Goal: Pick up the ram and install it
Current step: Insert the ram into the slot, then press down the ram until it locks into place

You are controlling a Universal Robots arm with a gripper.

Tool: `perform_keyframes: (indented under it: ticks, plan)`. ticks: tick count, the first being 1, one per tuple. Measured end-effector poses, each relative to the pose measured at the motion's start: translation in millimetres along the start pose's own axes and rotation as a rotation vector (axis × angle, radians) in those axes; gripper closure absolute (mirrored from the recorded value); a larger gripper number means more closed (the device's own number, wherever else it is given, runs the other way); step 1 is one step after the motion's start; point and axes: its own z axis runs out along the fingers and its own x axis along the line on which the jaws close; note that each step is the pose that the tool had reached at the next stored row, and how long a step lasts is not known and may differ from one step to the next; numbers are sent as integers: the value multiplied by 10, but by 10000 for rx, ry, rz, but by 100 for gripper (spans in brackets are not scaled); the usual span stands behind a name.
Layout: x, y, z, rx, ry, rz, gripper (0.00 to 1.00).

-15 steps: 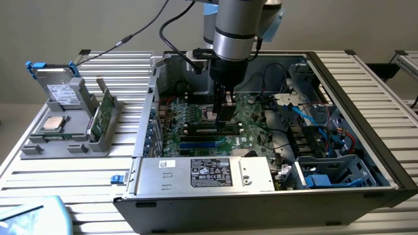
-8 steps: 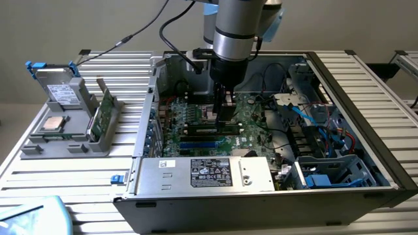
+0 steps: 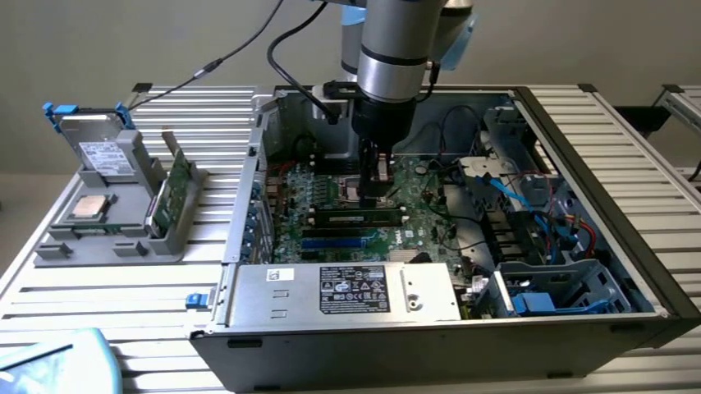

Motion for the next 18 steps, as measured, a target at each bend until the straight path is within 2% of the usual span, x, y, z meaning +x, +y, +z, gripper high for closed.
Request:
perform_keyframes:
  ticks: [1, 2, 4, 6, 18]
  plan:
    - [0, 0, 0, 0, 1, 0, 75]
    - [0, 0, 0, 0, 0, 0, 75]
    - [0, 0, 0, 0, 0, 0, 87]
    - [0, 0, 0, 0, 0, 0, 89]
    - [0, 0, 0, 0, 0, 0, 89]
